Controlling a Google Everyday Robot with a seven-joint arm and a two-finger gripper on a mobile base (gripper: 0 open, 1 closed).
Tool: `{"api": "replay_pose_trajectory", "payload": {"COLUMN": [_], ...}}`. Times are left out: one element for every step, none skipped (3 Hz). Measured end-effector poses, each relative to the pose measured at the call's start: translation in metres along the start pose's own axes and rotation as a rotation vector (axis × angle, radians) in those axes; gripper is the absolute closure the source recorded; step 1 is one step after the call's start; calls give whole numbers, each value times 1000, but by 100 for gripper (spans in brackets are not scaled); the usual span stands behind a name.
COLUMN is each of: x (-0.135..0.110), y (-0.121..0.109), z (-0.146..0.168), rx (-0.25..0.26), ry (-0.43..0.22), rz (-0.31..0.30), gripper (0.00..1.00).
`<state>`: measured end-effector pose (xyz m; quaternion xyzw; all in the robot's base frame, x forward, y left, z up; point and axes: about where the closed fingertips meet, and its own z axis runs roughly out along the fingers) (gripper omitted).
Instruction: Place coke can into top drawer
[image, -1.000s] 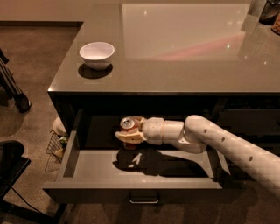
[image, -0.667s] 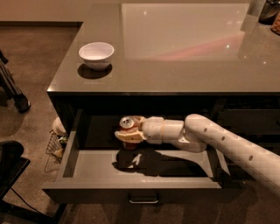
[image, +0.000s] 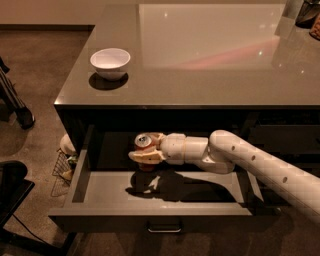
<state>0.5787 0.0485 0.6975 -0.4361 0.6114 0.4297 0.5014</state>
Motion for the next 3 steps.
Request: {"api": "replay_pose_trajectory", "payload": {"x": [-1, -1, -1], "y": [1, 2, 2], "z": [2, 3, 3], "rx": [-4, -6, -6], "ry": [-1, -1, -1], "rz": [0, -1, -1], "gripper": [5, 0, 0]}}
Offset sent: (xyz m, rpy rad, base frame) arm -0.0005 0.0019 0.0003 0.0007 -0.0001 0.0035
